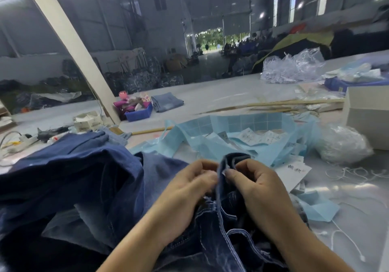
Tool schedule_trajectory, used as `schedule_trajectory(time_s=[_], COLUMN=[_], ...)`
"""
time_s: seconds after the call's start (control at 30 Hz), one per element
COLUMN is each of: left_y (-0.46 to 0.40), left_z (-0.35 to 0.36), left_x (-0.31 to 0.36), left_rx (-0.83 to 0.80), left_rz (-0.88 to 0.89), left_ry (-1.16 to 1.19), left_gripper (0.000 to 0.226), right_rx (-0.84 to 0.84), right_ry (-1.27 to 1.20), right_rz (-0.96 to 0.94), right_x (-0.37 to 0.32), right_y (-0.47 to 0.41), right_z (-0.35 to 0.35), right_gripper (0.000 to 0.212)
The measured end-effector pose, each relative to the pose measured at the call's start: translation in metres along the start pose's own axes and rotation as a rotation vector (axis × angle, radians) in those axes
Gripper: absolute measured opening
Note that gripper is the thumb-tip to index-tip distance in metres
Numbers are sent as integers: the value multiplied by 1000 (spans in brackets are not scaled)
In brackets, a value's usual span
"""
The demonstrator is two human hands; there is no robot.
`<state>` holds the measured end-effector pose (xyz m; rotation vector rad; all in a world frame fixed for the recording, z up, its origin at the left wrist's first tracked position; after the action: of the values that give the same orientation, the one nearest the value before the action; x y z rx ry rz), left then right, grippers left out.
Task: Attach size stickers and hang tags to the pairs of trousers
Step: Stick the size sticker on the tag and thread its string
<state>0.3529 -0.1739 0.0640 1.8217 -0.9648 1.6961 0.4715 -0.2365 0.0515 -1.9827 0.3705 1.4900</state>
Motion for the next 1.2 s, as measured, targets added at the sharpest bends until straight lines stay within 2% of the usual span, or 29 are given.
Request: schedule_trajectory(time_s=[0.07,0.13,0.2,0.27,0.33,0.37,0.43,0.47,0.5,0.53,0.6,0.63,0.67,0.77,0.9,1.03,1.13,1.17,1.2], left_y=[-7,-14,-20,-20,-19,-24,-47,-64,-84,-106,-153,-171,-189,-233,-257,-254,-260,-260,-260], left_z=[18,32,52,75,87,84,73,61,44,26,-9,-24,-37,-69,-110,-151,-168,-173,-175], left_x=[22,34,29,7,-7,-9,4,11,18,29,58,66,69,42,-50,-164,-199,-206,-213], left_rx=[-105,-108,-150,-298,-479,-564,-685,-677,-626,-568,-378,-302,-263,-232,-129,-58,-48,-38,-35], left_rz=[79,120,56,-93,-255,-341,-499,-565,-591,-557,-378,-329,-324,-376,-328,-492,-575,-606,-633], left_ry=[-290,-689,-1005,-1107,-1190,-1221,-1156,-1122,-1185,-1382,-1863,-1972,-1982,-1693,-1701,-1496,-1386,-1361,-1351], left_gripper=[35,40,48,59,77,79,60,47,39,36,35,35,34,30,34,28,12,4,7], right_rx=[19,102,235,289,222,170,69,17,-39,-101,-207,-247,-275,-343,-405,-504,-586,-591,-590], right_ry=[-39,-79,-90,-86,-23,18,117,170,217,262,342,373,389,374,404,633,731,738,745], right_rz=[58,79,50,-18,-51,-44,-6,28,76,133,246,290,321,357,364,407,488,503,500], right_x=[2,0,-10,-26,-38,-39,-30,-22,-10,3,28,38,46,64,104,172,215,222,226], right_y=[-12,-22,-32,-43,-58,-68,-89,-100,-112,-123,-141,-151,-160,-183,-211,-222,-214,-212,-212], right_z=[-14,-35,-63,-83,-83,-80,-66,-58,-49,-38,-18,-8,2,37,83,118,125,125,124], right_gripper=[14,18,23,20,17,15,10,10,10,11,17,20,21,19,21,25,16,18,27])
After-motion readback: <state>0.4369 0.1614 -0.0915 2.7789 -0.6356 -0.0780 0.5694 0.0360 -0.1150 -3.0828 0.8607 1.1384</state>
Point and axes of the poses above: each hand's wrist, its own y-axis away from the middle knuckle, its own z-axis out of the palm, x = y × z, the point moved 10 cm from there along -y, towards the middle knuckle, and after that the axes turned 1 degree about -z, right-handed, at the moved point
